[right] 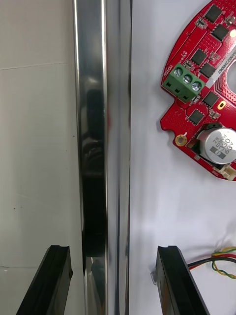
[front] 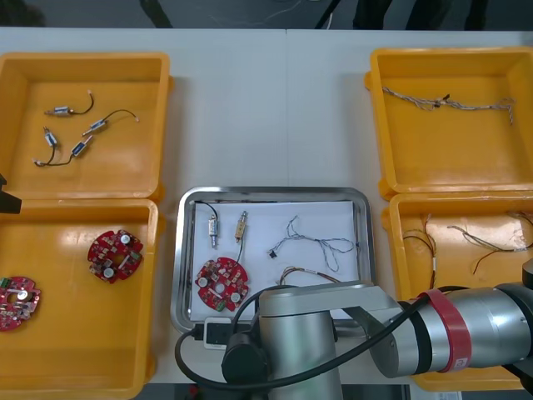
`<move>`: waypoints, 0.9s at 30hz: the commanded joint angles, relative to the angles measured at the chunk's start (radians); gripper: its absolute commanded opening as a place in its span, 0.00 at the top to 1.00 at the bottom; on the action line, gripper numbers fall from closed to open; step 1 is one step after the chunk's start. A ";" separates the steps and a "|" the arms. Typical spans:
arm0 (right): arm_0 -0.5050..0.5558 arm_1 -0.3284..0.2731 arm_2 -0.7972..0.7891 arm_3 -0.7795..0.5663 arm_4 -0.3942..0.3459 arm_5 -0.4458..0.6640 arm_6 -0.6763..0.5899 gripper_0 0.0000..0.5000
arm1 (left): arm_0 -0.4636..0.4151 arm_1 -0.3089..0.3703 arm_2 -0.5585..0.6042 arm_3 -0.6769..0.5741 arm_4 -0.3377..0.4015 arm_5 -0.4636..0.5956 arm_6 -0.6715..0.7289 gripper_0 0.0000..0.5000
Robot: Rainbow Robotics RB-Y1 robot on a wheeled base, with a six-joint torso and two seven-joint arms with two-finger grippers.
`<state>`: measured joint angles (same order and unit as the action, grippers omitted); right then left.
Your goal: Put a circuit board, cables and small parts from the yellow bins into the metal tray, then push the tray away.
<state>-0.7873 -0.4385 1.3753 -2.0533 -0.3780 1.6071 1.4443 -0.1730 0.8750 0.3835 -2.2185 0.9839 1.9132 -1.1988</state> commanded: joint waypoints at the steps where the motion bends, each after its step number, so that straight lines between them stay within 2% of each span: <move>1: -0.018 0.027 0.018 -0.008 0.010 -0.010 -0.025 0.00 | 0.015 0.047 0.029 -0.026 0.007 0.007 -0.051 0.00; 5: -0.018 0.027 0.018 -0.008 0.010 -0.010 -0.025 0.00 | 0.015 0.047 0.029 -0.026 0.007 0.007 -0.051 0.00; 7: -0.018 0.027 0.018 -0.008 0.010 -0.010 -0.025 0.03 | 0.015 0.047 0.029 -0.026 0.007 0.007 -0.051 0.00; 8: -0.018 0.027 0.018 -0.008 0.010 -0.010 -0.025 0.12 | 0.015 0.047 0.029 -0.026 0.007 0.007 -0.051 0.00; 9: -0.020 0.027 0.018 -0.007 0.010 -0.010 -0.025 0.28 | 0.015 0.047 0.029 -0.026 0.007 0.007 -0.051 0.00; 10: -0.020 0.027 0.018 -0.008 0.010 -0.010 -0.025 0.38 | 0.015 0.047 0.029 -0.026 0.007 0.007 -0.051 0.00; 11: -0.018 0.026 0.018 -0.008 0.010 -0.010 -0.027 0.38 | 0.015 0.047 0.029 -0.026 0.007 0.007 -0.051 0.00; 12: -0.020 0.026 0.018 -0.008 0.010 -0.010 -0.027 0.75 | 0.015 0.047 0.029 -0.026 0.007 0.007 -0.051 0.00; 14: -0.018 0.026 0.018 -0.007 0.010 -0.010 -0.027 0.89 | 0.015 0.047 0.029 -0.026 0.007 0.007 -0.051 0.00; 16: -0.018 0.026 0.018 -0.008 0.011 -0.010 -0.027 0.98 | 0.015 0.047 0.029 -0.026 0.007 0.007 -0.051 0.00; 27: -0.020 0.023 0.018 -0.008 0.024 -0.010 -0.028 1.00 | 0.015 0.047 0.029 -0.026 0.007 0.007 -0.051 0.00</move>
<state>-0.7873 -0.4370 1.3763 -2.0532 -0.3646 1.6069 1.4442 -0.1730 0.8750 0.3835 -2.2185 0.9839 1.9132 -1.1988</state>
